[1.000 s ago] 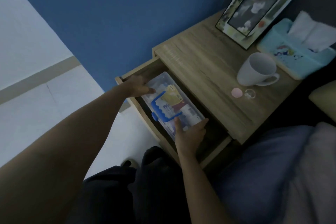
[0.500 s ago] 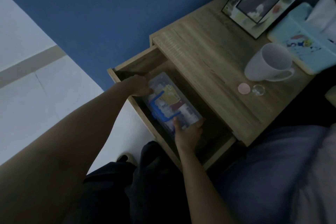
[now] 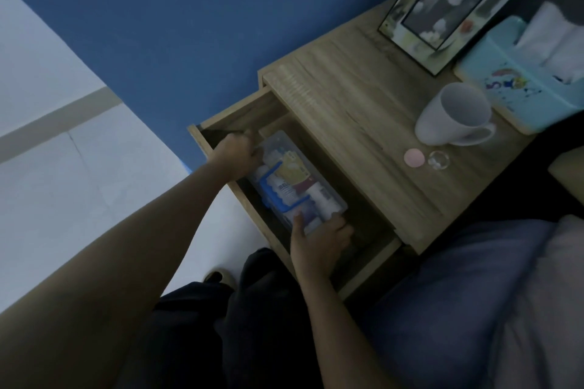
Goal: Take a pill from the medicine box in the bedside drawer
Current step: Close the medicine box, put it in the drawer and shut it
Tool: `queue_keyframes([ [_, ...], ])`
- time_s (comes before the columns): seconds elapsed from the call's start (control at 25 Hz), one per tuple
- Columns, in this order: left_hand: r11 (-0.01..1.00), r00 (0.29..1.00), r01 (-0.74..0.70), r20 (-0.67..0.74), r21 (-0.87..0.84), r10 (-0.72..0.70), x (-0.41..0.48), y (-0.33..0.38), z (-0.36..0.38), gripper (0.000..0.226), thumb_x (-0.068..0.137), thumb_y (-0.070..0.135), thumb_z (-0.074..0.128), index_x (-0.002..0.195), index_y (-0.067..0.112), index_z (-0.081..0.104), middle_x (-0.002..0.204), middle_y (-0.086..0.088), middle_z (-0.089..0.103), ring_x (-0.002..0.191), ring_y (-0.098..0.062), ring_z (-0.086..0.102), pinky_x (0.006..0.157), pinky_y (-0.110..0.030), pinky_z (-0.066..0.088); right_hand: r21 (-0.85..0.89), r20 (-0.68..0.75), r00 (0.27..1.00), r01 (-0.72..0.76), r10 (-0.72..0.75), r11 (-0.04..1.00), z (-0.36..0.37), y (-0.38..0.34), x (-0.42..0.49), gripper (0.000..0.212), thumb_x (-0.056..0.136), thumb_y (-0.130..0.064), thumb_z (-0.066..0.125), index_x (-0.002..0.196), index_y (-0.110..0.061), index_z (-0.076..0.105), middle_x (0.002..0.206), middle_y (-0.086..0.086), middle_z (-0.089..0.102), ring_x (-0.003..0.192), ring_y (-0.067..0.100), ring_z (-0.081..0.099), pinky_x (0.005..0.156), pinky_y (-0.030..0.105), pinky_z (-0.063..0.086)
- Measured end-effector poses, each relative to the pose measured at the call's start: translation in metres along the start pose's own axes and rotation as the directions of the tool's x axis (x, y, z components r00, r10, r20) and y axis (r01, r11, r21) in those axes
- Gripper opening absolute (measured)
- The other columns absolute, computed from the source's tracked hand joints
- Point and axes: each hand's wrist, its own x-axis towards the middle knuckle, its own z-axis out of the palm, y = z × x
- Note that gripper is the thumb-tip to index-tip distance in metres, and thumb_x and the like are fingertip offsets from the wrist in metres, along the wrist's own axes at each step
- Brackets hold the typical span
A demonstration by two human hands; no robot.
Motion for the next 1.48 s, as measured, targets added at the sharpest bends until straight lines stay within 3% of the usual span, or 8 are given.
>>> queue_keyframes([
  [0.12,0.996,0.966,0.076,-0.245,-0.046,-0.085,-0.023,-0.001,0.006,0.049,0.093,0.023,0.047,0.136,0.005,0.034,0.136,-0.023,0.047,0.120,-0.035,0.050,0.096,-0.045,0.048,-0.043,-0.060,0.941,0.331,-0.333,0.943,-0.017,-0.015,0.009,0.051,0.086,-0.050,0.050,0.123,-0.017,0.042,0.129,0.010,0.045,0.108,0.020,0.051,0.083,0.034,0.053],
  [0.2,0.979,0.921,0.178,-0.333,-0.098,-0.200,-0.035,-0.004,0.009,0.063,0.094,0.026,0.043,0.146,0.003,0.016,0.153,-0.022,0.023,0.142,-0.037,0.021,0.115,-0.047,0.027,-0.082,-0.074,0.875,0.472,-0.478,0.878,-0.032,-0.026,0.040,0.054,0.088,-0.049,0.045,0.130,-0.014,0.040,0.134,0.013,0.044,0.117,0.023,0.049,0.091,0.037,0.050],
  [0.32,0.917,0.874,0.337,-0.291,-0.214,-0.389,-0.048,-0.011,0.018,0.072,0.096,0.034,0.040,0.148,0.005,-0.001,0.158,-0.020,0.006,0.146,-0.036,0.004,0.118,-0.046,0.014,-0.141,0.107,0.806,0.592,-0.583,0.793,-0.051,-0.025,0.094,0.070,0.092,-0.053,0.032,0.146,-0.011,0.018,0.157,0.014,0.019,0.145,0.028,0.015,0.114,0.044,0.023],
  [0.48,0.805,0.868,0.436,-0.045,-0.403,-0.494,-0.047,-0.009,0.022,0.080,0.094,0.045,0.039,0.147,0.009,-0.009,0.140,-0.024,0.044,0.115,-0.040,0.056,0.080,-0.041,0.055,-0.304,0.311,0.679,0.734,-0.665,0.607,-0.048,0.002,0.124,0.076,0.092,-0.057,0.021,0.149,-0.012,0.001,0.160,0.011,0.002,0.147,0.024,0.000,0.115,0.038,0.005],
  [0.72,0.793,0.892,0.413,0.023,-0.448,-0.452,-0.029,0.006,0.020,0.081,0.096,0.043,0.036,0.145,0.008,-0.019,0.141,-0.027,0.042,0.103,-0.034,0.061,0.065,-0.030,0.049,-0.347,0.294,0.655,0.752,-0.696,0.561,-0.046,0.005,0.128,0.067,0.095,-0.046,0.018,0.148,-0.007,0.006,0.159,0.014,0.007,0.147,0.024,0.005,0.116,0.036,0.005],
  [0.96,0.725,0.942,0.274,0.023,-0.632,-0.336,0.002,0.027,0.027,0.066,0.098,0.039,0.030,0.148,0.017,-0.007,0.149,-0.020,0.034,0.130,-0.039,0.042,0.103,-0.044,0.040,-0.356,0.286,0.656,0.749,-0.698,0.559,-0.049,0.006,0.123,0.060,0.098,-0.032,0.022,0.148,-0.006,0.003,0.160,0.011,0.003,0.148,0.022,0.001,0.119,0.036,0.006],
  [1.2,0.490,0.947,0.265,0.128,-0.830,-0.296,0.034,0.042,0.030,0.050,0.095,0.037,0.024,0.138,0.015,0.037,0.145,-0.009,0.042,0.132,-0.025,0.039,0.114,-0.045,0.028,-0.307,0.271,0.657,0.752,-0.704,0.583,-0.048,0.003,0.120,0.060,0.095,-0.028,0.023,0.148,-0.005,0.008,0.159,0.012,0.008,0.148,0.024,0.005,0.119,0.037,0.008],
  [1.48,0.349,0.958,0.230,0.147,-0.909,-0.248,0.062,0.072,0.032,0.040,0.097,0.034,0.021,0.112,0.020,0.055,0.103,0.014,0.055,0.107,-0.012,0.048,0.093,-0.030,0.033,-0.316,0.291,0.649,0.758,-0.703,0.570,-0.049,0.004,0.120,0.063,0.092,-0.031,0.016,0.149,-0.006,0.006,0.160,0.011,0.005,0.148,0.023,0.002,0.120,0.038,0.010],
])
